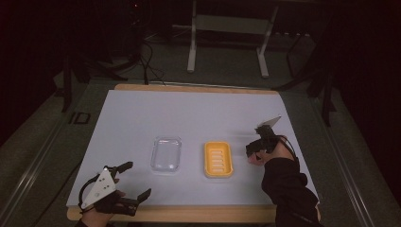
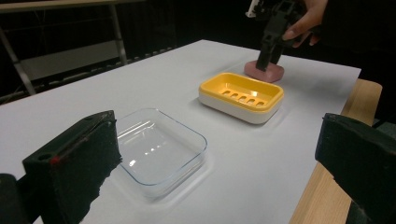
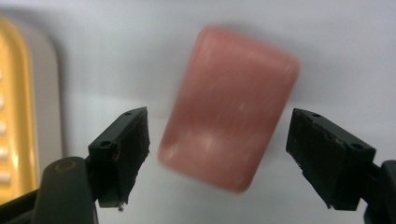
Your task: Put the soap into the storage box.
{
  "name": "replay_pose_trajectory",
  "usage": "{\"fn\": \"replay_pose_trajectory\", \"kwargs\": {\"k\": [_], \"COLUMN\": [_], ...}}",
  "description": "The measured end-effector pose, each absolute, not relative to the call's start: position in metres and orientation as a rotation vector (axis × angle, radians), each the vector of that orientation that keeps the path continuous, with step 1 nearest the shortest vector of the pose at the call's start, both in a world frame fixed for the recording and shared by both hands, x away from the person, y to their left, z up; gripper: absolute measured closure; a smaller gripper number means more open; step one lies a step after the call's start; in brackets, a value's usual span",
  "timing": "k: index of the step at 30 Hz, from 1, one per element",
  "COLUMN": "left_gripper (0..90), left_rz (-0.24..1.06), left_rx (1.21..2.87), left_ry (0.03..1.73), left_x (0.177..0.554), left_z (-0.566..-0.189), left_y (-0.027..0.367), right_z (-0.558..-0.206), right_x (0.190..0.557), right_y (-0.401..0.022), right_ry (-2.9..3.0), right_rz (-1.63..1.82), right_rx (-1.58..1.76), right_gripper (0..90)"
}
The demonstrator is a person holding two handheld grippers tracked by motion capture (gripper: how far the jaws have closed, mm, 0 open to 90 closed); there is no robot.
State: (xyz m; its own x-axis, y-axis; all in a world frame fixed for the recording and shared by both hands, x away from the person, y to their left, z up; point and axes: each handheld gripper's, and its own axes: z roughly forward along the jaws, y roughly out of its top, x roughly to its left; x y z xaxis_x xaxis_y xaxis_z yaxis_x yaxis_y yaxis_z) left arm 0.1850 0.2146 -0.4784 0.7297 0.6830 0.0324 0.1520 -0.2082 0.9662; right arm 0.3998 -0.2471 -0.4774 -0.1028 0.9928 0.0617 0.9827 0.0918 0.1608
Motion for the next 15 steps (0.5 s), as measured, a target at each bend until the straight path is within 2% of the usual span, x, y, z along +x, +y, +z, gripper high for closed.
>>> {"fn": "replay_pose_trajectory", "kwargs": {"k": [7, 15], "left_gripper": [0.2, 0.2], "left_rz": [0.555, 0.556], "left_rx": [1.745, 1.750], "left_ry": [0.661, 0.660], "left_x": [0.185, 0.185], "left_z": [-0.479, -0.479], "left_y": [0.214, 0.214], "right_z": [-0.482, -0.490], "right_x": [0.409, 0.416], "right_y": [-0.250, -0.246], "right_ry": [2.215, 2.207], "right_rz": [0.225, 0.196], "right_rx": [2.093, 2.109], "right_gripper": [22.9, 28.9]}}
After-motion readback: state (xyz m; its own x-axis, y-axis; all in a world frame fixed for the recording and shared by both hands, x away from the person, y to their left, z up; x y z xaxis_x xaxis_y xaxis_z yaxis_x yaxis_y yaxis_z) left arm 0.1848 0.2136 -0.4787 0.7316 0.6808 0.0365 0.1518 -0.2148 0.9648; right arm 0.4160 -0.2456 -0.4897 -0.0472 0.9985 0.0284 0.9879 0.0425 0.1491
